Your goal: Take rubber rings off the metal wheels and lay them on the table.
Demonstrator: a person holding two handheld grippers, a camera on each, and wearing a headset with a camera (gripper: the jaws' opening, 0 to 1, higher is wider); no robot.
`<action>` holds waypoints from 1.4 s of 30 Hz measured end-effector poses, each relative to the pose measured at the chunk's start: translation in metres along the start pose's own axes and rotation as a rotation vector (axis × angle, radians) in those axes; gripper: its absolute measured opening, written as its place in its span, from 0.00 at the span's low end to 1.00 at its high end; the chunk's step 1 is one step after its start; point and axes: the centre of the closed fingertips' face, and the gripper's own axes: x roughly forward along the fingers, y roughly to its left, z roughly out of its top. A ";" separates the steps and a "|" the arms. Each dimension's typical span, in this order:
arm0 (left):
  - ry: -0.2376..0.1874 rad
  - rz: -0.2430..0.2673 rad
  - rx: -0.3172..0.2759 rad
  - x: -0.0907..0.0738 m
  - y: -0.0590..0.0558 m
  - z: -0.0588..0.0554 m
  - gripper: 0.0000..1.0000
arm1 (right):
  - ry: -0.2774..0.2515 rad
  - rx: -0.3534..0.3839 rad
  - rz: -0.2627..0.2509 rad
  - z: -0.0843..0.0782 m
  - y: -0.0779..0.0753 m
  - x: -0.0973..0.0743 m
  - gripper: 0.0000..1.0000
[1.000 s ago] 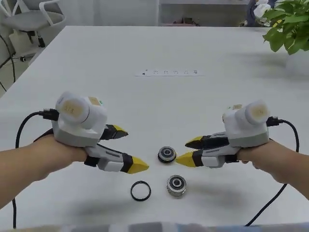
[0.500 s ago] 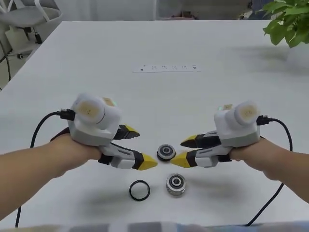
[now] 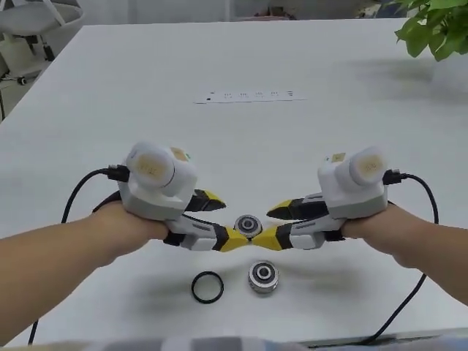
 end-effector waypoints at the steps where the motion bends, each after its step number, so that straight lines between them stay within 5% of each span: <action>1: 0.003 -0.002 0.004 0.001 -0.001 0.001 0.41 | 0.001 -0.002 0.001 0.000 0.000 0.000 0.39; 24: 0.050 0.021 0.061 0.024 -0.003 -0.001 0.20 | 0.003 0.000 -0.007 -0.003 0.000 -0.004 0.39; 42: 0.016 0.043 -0.040 0.022 0.002 -0.001 0.14 | 0.016 -0.024 -0.009 -0.002 0.002 0.008 0.38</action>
